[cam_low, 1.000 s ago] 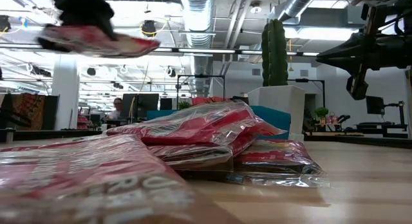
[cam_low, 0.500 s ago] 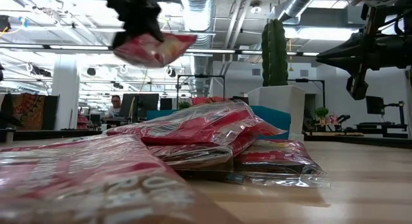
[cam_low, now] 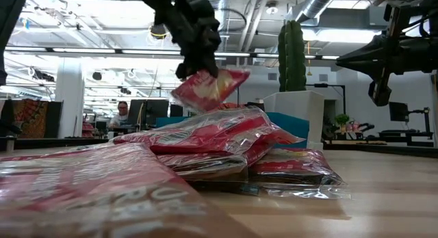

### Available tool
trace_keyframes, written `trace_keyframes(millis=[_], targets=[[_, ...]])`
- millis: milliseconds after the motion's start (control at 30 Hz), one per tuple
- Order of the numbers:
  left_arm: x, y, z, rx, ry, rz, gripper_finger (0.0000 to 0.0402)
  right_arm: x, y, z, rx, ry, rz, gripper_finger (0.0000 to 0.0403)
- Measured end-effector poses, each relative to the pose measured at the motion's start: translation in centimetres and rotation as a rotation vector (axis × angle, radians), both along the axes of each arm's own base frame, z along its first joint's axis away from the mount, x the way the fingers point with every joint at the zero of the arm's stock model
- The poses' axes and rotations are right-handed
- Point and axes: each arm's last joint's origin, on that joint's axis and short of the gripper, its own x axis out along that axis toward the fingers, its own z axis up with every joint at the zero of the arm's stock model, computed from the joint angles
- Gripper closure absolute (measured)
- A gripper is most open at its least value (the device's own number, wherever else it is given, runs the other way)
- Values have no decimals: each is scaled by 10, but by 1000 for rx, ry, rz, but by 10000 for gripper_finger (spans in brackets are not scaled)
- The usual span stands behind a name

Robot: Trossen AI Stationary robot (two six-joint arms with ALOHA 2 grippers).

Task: Sort popcorn bags into baskets
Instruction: Put the popcorn bag into the blue bin

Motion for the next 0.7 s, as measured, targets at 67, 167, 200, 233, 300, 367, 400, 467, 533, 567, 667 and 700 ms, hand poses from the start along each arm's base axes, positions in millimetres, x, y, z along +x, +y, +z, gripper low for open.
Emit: trace_keyframes(millis=[67,167,200,233,300,367,400,467,533,567,667,700], targets=[[1,0,-11,-21,21,-2,397,0,0,0,0,0,0,351],[-1,-1,-25,-42,55,2,397,0,0,0,0,0,0,351],[-1,-1,-28,-44,55,4,397,0,0,0,0,0,0,351],[-1,-1,-31,-48,48,4,396,0,0,0,0,1,0,351],[-1,-2,-34,-64,41,8,394,0,0,0,-1,1,0,351],[-1,-2,-38,-68,35,17,392,0,0,0,-1,1,0,351],[-1,-1,-39,-76,30,29,391,0,0,0,-1,1,0,351],[0,-1,-41,-85,17,46,391,0,0,0,-1,1,0,351],[-1,-2,-45,-97,23,57,390,0,0,0,-1,1,0,351],[-2,-2,-49,-111,33,66,390,0,0,0,-2,1,0,351],[-4,-4,-58,-150,41,87,389,0,0,0,-2,1,0,351],[-5,-4,-60,-153,42,85,389,0,0,0,-3,1,0,351]])
